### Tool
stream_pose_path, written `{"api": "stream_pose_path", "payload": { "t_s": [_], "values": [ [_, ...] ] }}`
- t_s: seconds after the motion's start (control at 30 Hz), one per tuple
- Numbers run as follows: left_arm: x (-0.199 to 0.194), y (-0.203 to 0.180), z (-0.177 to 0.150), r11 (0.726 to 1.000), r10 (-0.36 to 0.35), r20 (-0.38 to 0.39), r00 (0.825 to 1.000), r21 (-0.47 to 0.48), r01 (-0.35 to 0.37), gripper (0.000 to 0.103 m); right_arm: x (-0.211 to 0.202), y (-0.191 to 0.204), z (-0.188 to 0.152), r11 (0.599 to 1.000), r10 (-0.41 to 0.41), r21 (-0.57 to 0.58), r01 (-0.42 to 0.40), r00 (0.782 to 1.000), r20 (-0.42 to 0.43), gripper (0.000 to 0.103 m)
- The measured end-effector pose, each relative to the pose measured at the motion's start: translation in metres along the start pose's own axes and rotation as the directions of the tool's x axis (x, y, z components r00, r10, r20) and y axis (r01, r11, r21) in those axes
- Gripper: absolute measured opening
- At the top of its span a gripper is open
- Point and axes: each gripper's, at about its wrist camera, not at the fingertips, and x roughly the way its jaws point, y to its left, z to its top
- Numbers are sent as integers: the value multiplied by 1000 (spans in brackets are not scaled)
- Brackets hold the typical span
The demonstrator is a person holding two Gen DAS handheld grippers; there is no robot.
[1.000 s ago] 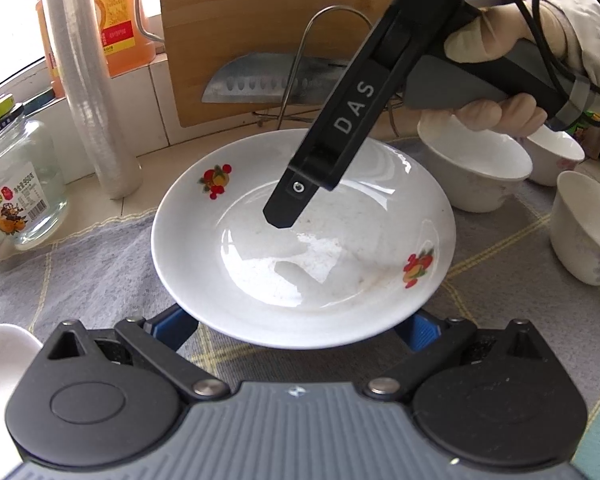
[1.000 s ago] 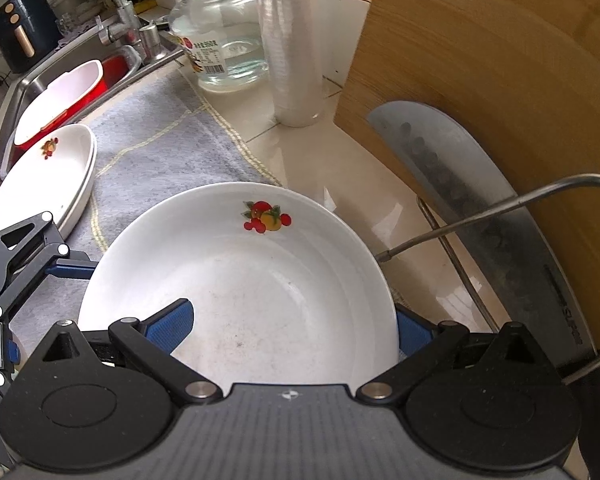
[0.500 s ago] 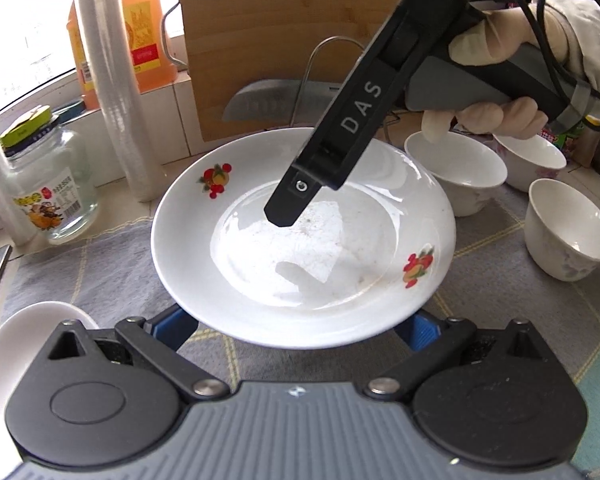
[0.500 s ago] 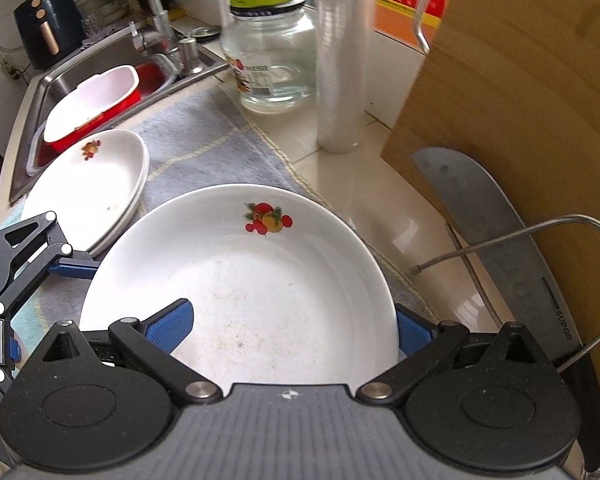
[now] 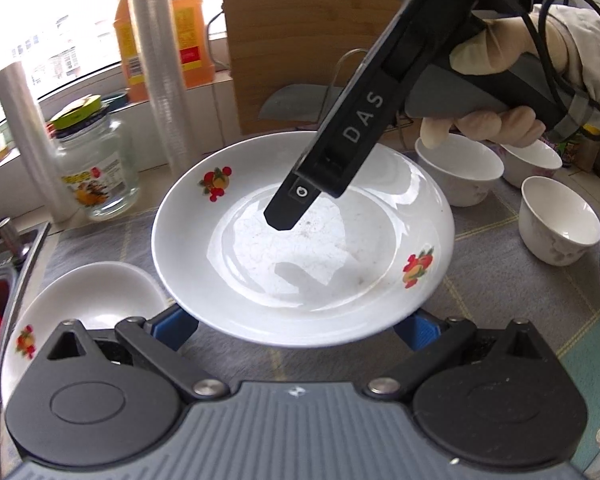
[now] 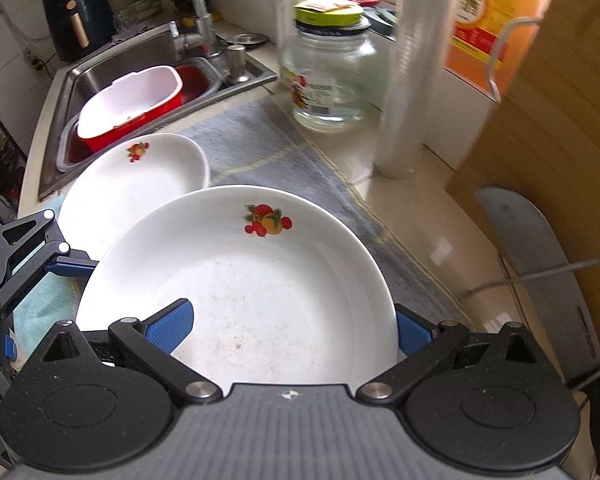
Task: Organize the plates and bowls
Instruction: 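Lift the plate with the right gripper off the mat, then carry the held plate with the right gripper over the plate stack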
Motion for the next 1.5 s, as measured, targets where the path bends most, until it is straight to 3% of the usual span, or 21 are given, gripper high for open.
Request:
{"api": "stream_pose_path", "payload": {
  "t_s": [0.73,1.5],
  "values": [
    [-41,61,-46,985,120,-21,993,-124,-122,102,42,77,64,985,93,-142,-94,996,-12,103],
    [-38,97,-63,971,133,-66,989,-189,-143,102,88,104,92,975,126,-178,-135,990,-61,103]
  ]
}}
